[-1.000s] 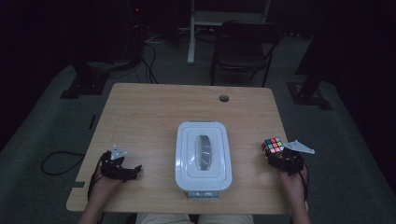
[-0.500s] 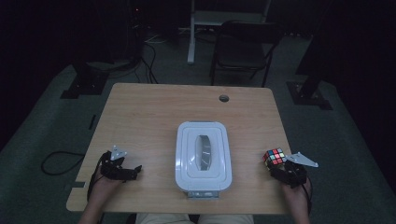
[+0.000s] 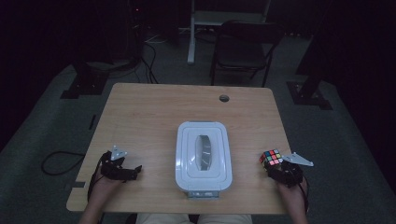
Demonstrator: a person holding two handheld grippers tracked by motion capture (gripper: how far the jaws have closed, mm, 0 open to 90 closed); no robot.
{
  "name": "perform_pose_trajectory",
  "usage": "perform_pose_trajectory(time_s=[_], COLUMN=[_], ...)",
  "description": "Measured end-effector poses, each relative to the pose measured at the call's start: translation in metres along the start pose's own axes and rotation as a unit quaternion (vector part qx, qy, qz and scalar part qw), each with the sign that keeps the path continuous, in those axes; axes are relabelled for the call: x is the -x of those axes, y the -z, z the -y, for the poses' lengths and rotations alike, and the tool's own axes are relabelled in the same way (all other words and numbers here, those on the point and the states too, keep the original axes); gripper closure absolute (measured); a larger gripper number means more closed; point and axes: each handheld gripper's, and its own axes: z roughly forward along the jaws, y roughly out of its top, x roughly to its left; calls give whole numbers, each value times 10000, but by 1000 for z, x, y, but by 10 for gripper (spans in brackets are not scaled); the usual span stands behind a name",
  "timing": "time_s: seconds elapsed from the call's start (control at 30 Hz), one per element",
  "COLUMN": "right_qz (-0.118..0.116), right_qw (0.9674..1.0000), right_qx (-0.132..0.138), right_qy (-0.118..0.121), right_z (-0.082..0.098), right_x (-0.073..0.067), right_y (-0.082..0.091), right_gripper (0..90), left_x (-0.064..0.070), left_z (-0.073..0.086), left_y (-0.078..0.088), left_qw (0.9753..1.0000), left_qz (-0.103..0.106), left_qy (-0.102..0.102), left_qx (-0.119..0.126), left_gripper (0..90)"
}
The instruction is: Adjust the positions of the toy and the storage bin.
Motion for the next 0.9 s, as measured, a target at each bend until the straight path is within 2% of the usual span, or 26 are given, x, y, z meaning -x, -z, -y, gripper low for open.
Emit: perform_pose_trajectory(time_s=[0.1,0.2,0.23,0.3,0.43,0.57,0.67,0.7,0.77,0.83,0.9], right_qz=[-133,-161,-49,25,-71,-199,-325,-364,-471,-536,-692], right_qw=[9999,9996,9996,9996,9991,9987,9980,9976,9966,9958,9949], right_qx=[-33,63,177,249,411,453,524,577,641,639,620], right_qy=[-81,-227,-226,-156,-69,85,115,125,214,370,389], right_z=[-1,-2,-5,-11,-21,-30,-38,-40,-43,-46,-48], right_x=[3,6,7,6,3,-7,-16,-19,-26,-35,-39], right_y=[1,5,11,17,26,29,28,28,28,26,24], right_gripper=[289,239,187,164,165,187,187,185,121,137,137], left_x=[0,0,0,0,1,1,2,2,2,2,2], left_z=[0,0,0,0,1,1,2,2,2,2,2], left_y=[0,0,0,0,1,1,2,2,2,2,2], left_qw=[10000,10000,10000,10000,10000,10000,10000,10000,10000,10000,10000], left_qz=[15,28,28,31,26,4,-34,-36,-42,-42,-42], left_qy=[-21,-22,-21,-22,-16,-7,34,37,43,41,42], left_qx=[0,1,0,-3,-13,-7,-5,-5,-3,-3,-1], left_gripper=[23,24,24,24,24,24,24,23,23,23,23])
